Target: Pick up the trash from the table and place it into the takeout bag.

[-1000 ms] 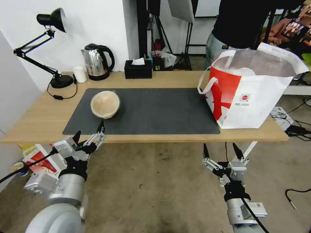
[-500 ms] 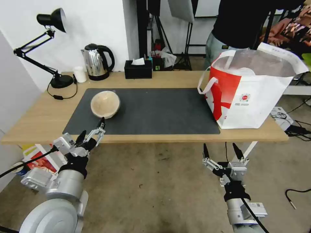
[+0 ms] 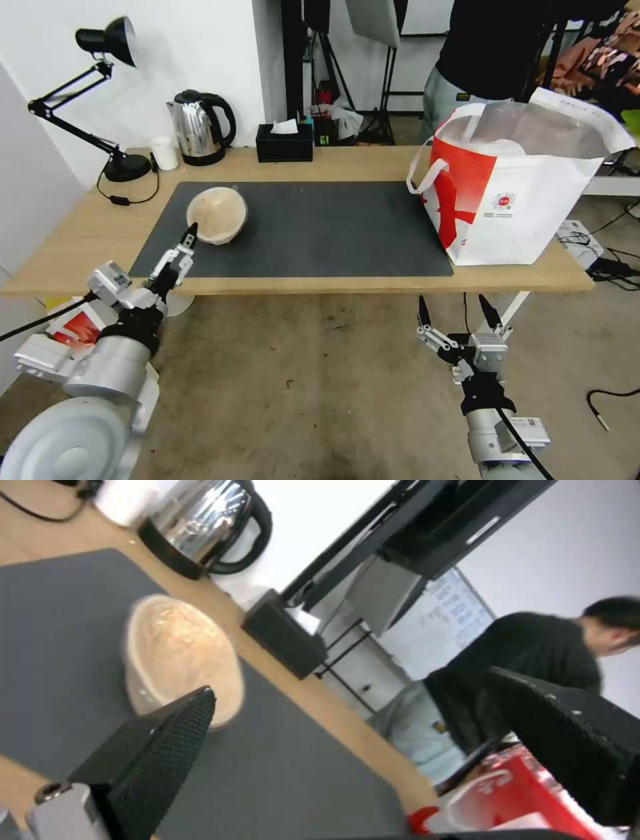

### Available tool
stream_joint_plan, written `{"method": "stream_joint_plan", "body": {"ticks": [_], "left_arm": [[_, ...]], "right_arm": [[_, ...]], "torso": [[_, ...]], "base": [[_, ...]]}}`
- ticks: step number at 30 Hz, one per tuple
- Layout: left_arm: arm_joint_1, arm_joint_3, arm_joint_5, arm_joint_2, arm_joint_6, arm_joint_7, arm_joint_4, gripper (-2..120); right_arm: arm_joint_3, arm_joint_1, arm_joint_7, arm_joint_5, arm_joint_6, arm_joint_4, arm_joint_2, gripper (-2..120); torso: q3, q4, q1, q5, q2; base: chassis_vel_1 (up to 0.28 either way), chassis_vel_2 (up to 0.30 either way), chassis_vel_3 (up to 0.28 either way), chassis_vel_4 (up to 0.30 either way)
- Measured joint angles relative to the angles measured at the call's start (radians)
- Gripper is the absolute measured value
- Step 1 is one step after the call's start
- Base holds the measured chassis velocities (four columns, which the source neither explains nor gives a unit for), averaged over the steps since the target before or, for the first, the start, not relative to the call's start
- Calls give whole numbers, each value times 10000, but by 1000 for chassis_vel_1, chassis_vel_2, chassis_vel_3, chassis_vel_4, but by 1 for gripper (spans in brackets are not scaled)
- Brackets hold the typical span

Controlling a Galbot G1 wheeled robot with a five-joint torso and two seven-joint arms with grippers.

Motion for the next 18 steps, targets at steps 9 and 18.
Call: {"method": "stream_joint_plan", "body": {"ticks": [9,18], "left_arm": [[-363,-756,-2208,536,24,-213,6,100],[-453,-889,-2632,645,35,-281,28,100]], "right_arm": [[0,0,0,0,0,0,0,100],[0,0,0,0,0,0,0,100]], "torso": [[0,0,0,0,0],[0,1,-1,1,0]], "base": [[0,0,0,0],[0,0,0,0]]}}
